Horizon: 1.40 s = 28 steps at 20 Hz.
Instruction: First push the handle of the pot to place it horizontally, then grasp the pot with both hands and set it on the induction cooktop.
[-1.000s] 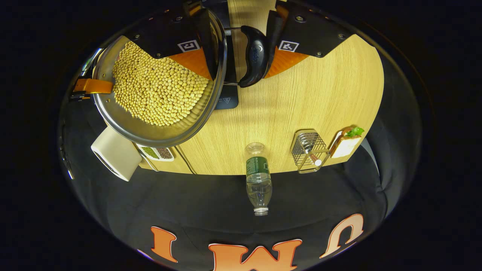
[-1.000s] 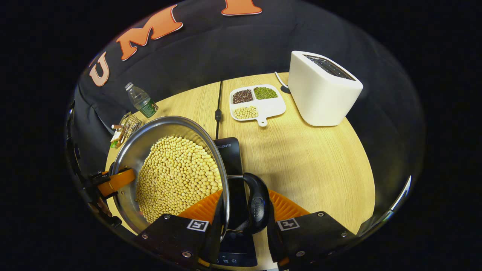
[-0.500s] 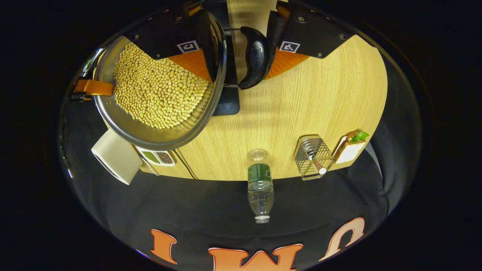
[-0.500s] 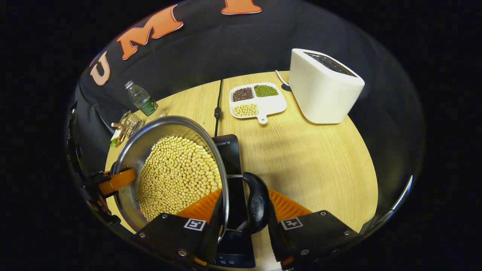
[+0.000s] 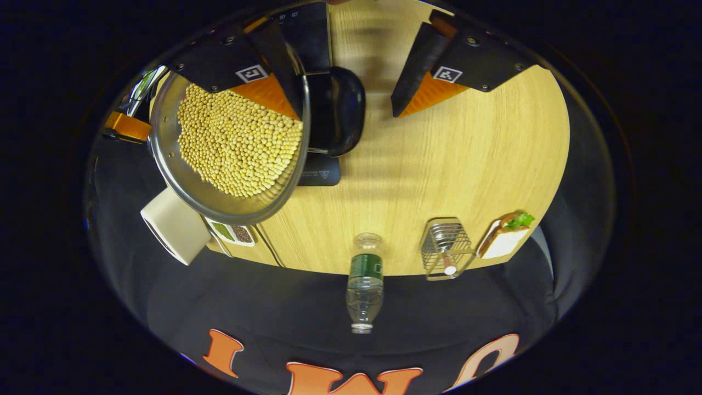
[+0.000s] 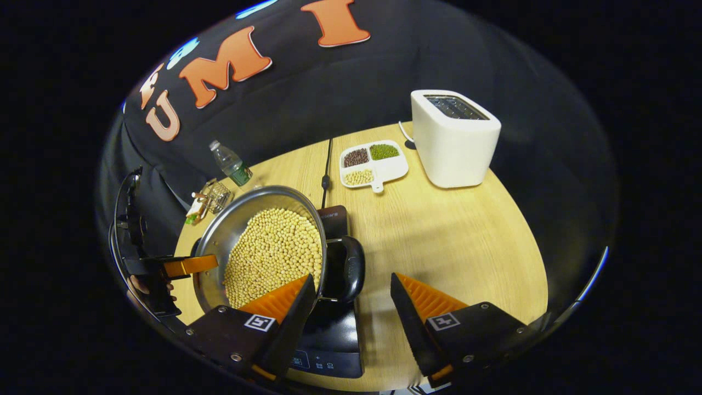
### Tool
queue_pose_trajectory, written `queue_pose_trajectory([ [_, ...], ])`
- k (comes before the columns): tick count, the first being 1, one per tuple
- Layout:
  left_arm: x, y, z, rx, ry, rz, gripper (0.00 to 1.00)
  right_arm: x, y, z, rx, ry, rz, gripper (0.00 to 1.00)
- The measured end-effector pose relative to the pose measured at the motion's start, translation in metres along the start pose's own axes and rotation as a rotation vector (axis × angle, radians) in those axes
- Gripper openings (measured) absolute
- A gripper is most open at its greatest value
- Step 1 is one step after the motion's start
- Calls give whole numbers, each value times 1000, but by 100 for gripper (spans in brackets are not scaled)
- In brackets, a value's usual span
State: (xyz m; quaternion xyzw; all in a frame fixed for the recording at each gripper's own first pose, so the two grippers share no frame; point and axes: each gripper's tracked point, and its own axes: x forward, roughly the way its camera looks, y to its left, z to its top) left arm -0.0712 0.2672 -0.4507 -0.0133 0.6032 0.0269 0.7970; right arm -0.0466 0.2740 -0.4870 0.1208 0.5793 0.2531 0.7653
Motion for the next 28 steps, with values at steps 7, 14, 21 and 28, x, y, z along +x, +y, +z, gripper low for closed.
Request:
queue_pose_trajectory([
  [7,-47,17,43,14,-135,49,96,-87,-74,53,44,-230,-117,91],
  [14,-134,16,102,-77,-387,58,92,-215,-127,117,74,-548,-132,94],
  [21,-230,5,173,162,-780,174,91,-323,-121,157,-4,-782,-218,94],
  [28,-327,9,243,73,-996,-29,95,-409,-59,183,-76,-963,-321,100],
])
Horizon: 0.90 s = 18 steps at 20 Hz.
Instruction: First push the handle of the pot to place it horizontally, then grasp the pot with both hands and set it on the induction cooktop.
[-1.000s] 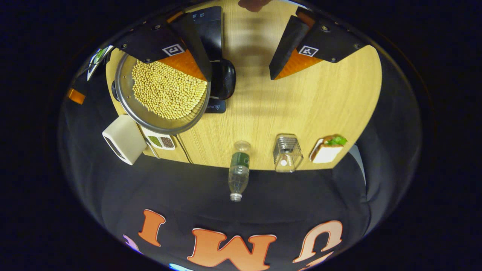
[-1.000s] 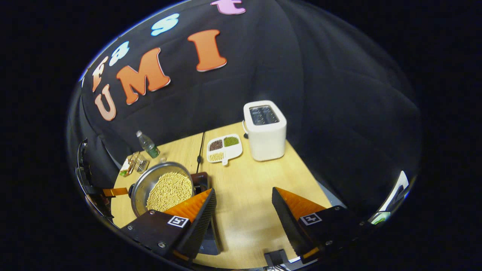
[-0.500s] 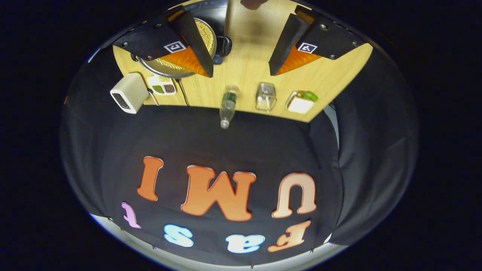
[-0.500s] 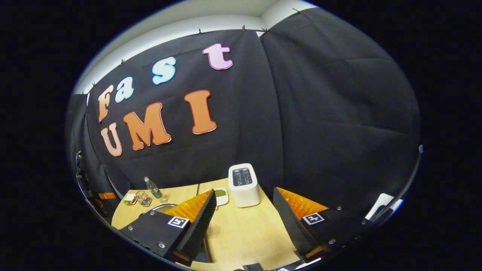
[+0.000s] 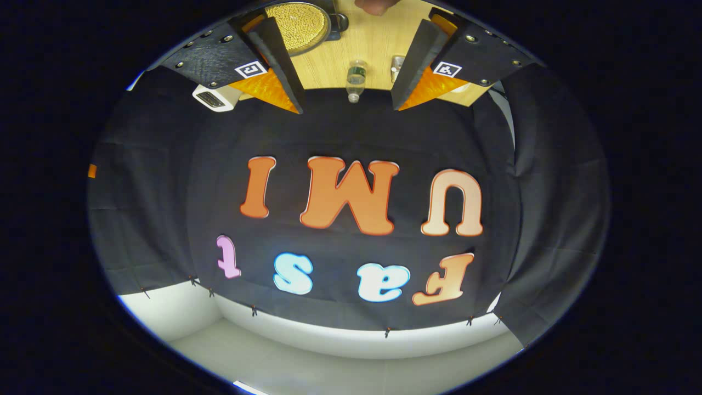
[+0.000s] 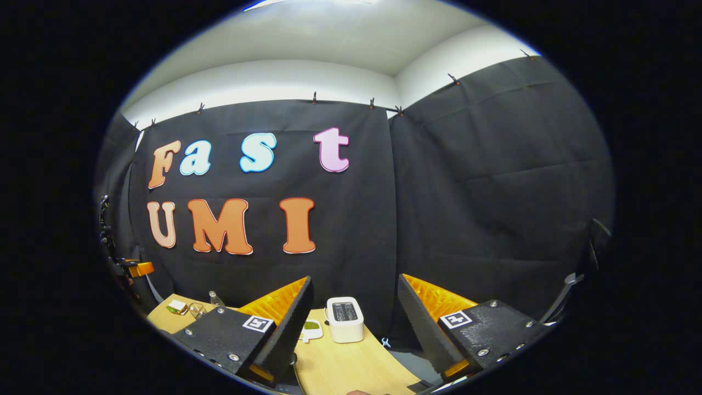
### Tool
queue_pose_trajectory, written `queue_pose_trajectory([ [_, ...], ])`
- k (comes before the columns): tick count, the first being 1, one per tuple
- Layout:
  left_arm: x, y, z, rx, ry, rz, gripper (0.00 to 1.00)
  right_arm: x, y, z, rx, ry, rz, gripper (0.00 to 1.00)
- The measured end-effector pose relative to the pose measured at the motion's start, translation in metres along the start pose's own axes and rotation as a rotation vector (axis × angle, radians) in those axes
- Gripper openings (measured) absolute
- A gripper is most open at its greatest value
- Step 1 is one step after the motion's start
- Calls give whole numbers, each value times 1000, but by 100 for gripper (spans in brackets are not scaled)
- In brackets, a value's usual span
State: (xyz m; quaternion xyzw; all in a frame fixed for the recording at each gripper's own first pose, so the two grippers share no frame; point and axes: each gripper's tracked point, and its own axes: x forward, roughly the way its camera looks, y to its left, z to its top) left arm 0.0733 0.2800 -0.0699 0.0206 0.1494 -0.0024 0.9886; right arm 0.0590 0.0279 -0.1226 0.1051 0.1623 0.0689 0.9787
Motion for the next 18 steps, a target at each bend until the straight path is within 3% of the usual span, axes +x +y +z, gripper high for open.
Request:
queue_pose_trajectory([
  [2,-4,18,40,4,-79,-18,93,-10,14,11,2,-5,-26,95],
  [6,-8,40,106,-78,-197,-73,90,-24,48,31,-17,-12,-43,100],
  [7,-10,44,119,-90,-222,-75,89,-25,64,42,-30,-30,-24,95],
  [9,-19,56,153,-87,-284,-63,89,-23,90,68,-35,-68,26,95],
  [13,-54,42,209,-67,-389,-58,89,-20,123,116,19,-167,145,100],
  [15,-68,42,230,-19,-417,6,88,-17,120,132,13,-210,190,95],
  [16,-71,46,233,9,-402,58,88,-14,114,137,5,-218,193,100],
  [18,-70,37,236,22,-386,89,88,-9,105,141,-14,-217,209,100],
])
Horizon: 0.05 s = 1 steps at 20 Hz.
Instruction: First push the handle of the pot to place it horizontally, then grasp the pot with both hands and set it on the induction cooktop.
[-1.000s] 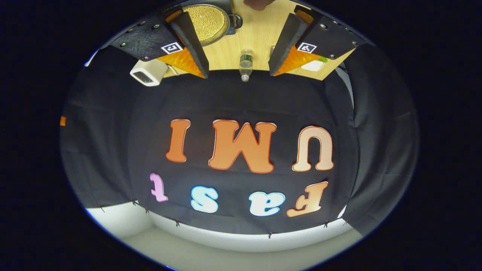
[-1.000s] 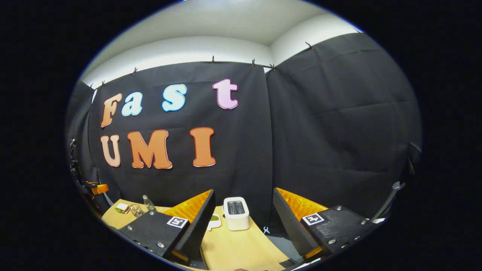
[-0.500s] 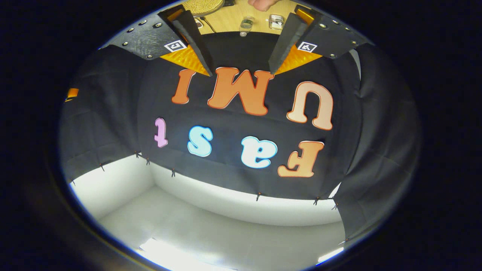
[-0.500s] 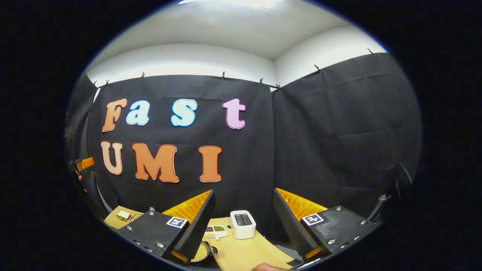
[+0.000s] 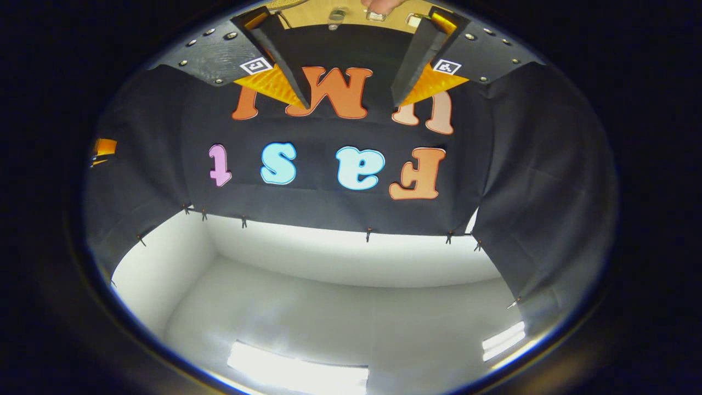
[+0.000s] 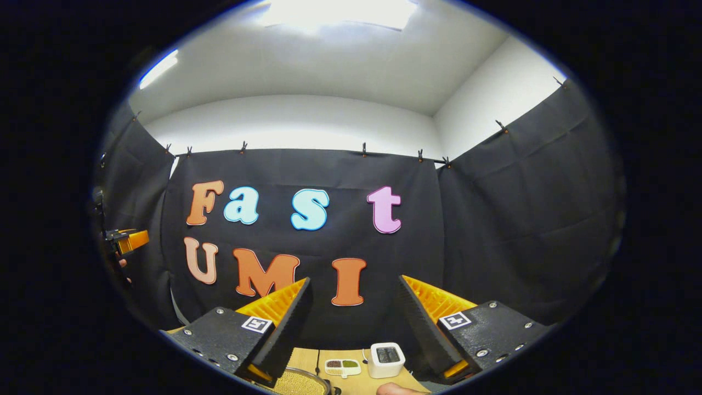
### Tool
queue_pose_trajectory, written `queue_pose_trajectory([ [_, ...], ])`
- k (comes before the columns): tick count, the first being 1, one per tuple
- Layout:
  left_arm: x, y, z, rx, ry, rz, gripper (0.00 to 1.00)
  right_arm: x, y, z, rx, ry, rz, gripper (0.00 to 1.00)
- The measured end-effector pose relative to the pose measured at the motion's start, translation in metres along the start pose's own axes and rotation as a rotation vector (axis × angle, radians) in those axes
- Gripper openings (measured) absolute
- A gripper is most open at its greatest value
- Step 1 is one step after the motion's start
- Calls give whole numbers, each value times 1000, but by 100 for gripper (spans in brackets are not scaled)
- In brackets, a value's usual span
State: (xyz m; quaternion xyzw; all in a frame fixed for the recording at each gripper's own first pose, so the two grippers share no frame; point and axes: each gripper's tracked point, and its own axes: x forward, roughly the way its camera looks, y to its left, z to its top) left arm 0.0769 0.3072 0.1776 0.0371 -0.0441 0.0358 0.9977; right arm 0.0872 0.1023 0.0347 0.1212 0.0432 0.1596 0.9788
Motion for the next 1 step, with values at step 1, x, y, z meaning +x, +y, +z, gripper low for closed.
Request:
queue_pose_trajectory([
  [1,0,-10,2,-5,4,-3,92,2,-5,2,-8,0,7,100],
])
